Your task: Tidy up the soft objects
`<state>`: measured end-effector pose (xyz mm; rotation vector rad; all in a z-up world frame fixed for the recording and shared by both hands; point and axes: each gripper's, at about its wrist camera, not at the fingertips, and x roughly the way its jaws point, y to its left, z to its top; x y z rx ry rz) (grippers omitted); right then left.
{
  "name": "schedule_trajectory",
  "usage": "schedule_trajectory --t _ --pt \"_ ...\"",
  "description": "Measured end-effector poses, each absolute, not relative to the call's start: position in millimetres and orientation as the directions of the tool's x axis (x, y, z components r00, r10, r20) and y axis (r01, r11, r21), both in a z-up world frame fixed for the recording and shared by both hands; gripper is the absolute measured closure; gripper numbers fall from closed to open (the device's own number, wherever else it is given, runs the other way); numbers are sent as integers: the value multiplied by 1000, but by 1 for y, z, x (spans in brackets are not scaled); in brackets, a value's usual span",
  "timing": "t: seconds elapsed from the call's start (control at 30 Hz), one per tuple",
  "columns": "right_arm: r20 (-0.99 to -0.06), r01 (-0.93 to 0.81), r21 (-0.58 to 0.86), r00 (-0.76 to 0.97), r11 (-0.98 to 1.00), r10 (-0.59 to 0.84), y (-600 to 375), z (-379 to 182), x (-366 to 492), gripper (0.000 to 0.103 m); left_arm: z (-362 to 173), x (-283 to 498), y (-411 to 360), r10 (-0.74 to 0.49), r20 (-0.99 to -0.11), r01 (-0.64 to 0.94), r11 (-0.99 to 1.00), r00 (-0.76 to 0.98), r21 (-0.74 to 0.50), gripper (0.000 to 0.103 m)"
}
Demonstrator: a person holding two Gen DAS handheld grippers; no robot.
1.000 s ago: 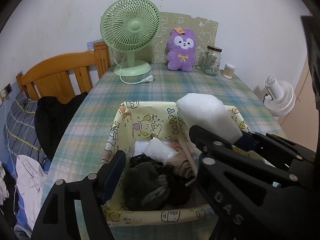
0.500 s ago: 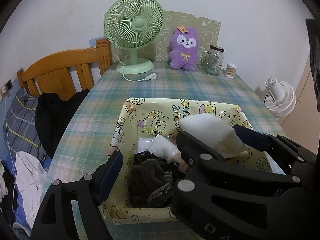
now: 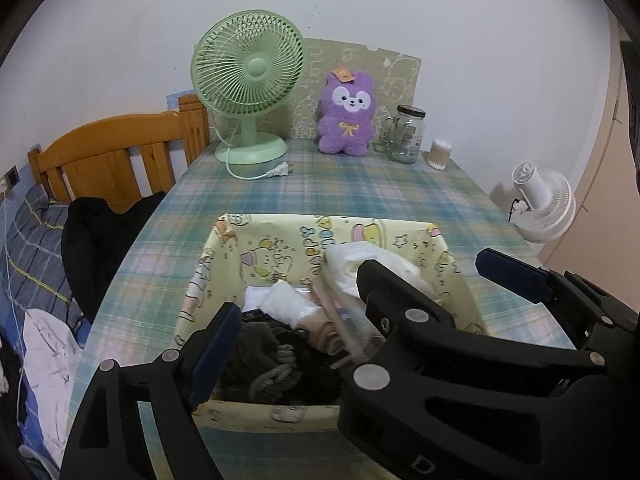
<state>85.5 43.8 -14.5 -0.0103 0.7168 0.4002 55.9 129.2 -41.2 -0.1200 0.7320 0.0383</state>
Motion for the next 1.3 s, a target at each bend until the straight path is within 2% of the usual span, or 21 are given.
schedule_trajectory --t 0.43,0.53,1.3 --pt "-599 -308 128 734 943 321 -7 4 67 11 -23 47 88 -26 -626 -37 996 780 -87 12" --pt "-579 -291 131 754 948 311 -20 11 62 6 -16 46 78 -26 -613 -30 996 790 -80 12" --pt "-425 -119 122 891 985 160 -127 68 19 2 41 28 6 -18 -481 19 1000 876 -3 0"
